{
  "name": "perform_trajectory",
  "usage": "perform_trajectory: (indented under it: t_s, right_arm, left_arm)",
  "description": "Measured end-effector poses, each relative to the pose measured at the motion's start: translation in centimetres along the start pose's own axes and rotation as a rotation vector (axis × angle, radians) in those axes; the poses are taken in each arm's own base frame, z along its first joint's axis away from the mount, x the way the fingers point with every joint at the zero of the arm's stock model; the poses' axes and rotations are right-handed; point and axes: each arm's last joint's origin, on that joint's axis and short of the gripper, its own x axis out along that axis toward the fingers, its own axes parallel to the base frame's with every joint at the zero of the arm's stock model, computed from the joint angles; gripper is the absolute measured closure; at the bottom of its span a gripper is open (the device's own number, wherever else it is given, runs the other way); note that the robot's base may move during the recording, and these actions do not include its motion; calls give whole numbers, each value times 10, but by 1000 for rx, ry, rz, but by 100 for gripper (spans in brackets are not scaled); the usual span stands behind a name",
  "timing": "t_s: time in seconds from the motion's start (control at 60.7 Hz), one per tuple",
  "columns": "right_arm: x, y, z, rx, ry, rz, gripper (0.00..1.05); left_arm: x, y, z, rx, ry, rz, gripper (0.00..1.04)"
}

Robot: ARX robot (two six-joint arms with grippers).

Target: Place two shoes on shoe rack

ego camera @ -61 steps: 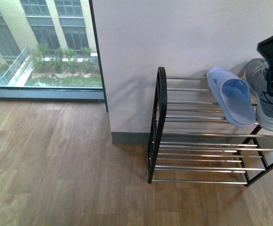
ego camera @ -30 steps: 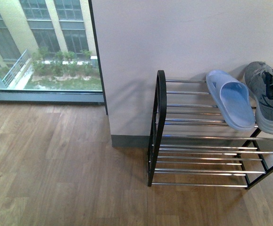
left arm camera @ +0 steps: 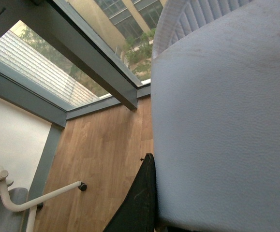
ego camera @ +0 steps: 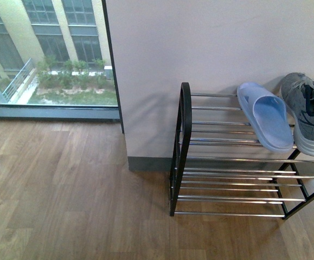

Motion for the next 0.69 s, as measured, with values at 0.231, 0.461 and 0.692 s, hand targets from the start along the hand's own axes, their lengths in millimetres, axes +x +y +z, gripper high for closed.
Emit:
perform_trajectory:
  t_s: [0.231, 0.461, 0.692]
  right_arm:
    - [-9, 13, 4, 1, -10, -9, 103]
    - [-19, 16, 5, 1, -18, 6, 103]
    - [-26, 16, 6, 1, -19, 6, 103]
  left_arm:
    - [0, 0, 0, 0, 0, 0, 103]
    - [0, 0, 0, 0, 0, 0, 103]
    - [0, 0, 0, 0, 0, 0, 103]
